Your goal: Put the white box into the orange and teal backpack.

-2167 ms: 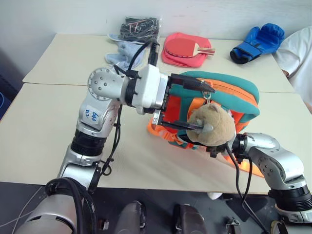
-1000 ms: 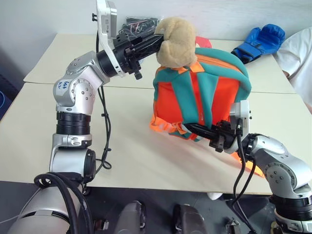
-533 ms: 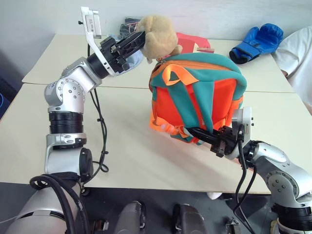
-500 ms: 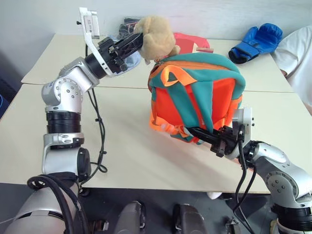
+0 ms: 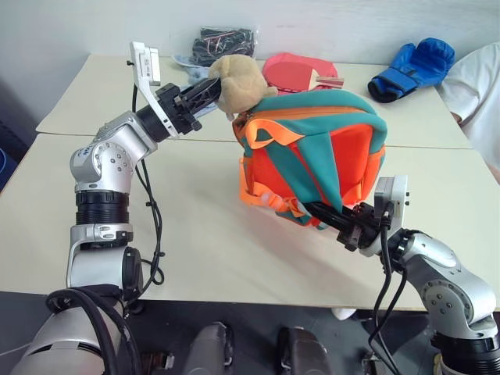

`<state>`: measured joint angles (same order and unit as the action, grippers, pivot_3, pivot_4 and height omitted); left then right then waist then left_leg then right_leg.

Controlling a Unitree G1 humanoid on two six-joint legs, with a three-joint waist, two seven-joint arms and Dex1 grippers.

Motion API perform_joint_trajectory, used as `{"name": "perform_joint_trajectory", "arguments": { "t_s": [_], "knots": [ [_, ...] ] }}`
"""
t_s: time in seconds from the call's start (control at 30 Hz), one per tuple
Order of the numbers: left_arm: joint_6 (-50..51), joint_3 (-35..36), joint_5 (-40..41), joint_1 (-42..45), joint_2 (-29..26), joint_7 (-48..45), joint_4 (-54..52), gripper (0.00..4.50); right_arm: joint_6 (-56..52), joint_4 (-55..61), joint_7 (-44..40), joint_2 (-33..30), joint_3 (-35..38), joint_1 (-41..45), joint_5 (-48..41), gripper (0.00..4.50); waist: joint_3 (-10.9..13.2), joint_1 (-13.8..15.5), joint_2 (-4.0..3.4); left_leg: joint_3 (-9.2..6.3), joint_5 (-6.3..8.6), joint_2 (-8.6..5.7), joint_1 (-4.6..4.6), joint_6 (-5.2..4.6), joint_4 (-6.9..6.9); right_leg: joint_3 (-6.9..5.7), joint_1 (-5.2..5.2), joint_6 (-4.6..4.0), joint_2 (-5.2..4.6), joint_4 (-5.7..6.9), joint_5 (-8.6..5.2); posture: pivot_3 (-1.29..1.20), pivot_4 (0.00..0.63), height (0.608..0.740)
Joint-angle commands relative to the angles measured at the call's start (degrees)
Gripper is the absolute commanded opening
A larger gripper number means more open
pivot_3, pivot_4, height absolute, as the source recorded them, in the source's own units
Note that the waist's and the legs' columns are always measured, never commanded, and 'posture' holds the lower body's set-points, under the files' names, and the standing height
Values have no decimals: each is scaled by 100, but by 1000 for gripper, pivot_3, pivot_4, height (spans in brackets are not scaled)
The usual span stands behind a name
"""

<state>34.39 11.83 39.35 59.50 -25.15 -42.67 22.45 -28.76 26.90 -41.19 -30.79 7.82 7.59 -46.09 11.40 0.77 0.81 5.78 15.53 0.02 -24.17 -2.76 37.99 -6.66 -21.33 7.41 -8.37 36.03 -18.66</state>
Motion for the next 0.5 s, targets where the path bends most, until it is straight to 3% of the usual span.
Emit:
{"name": "perform_joint_trajectory", "arguments": {
  "t_s": [0.03,0.1,0.23,0.5],
  "knots": [
    [-547,305,-62,320,-165,-87,-350,177,62,5,-21,10,169,-138,-35,0,0,8,0,0,0,0,0,0,0,0,0,0,0,0,0,0,150,740],
    [-730,147,-145,367,-158,-360,-476,177,55,-5,-23,7,153,-120,-27,0,0,7,0,1,0,-1,-1,0,0,-1,-1,0,0,0,0,0,150,740],
    [-1073,-423,-535,262,-325,-1111,-783,1387,23,-40,-44,-14,114,-49,-21,0,0,-13,0,7,0,0,0,0,-2,1,-3,0,2,0,0,0,150,740],
    [-2151,-981,-1334,-574,-1353,-2778,-816,3761,-96,-33,-108,-125,133,-52,-17,0,0,-74,-1,15,0,2,0,0,-7,8,-11,0,3,0,0,0,150,740]
  ]
}}
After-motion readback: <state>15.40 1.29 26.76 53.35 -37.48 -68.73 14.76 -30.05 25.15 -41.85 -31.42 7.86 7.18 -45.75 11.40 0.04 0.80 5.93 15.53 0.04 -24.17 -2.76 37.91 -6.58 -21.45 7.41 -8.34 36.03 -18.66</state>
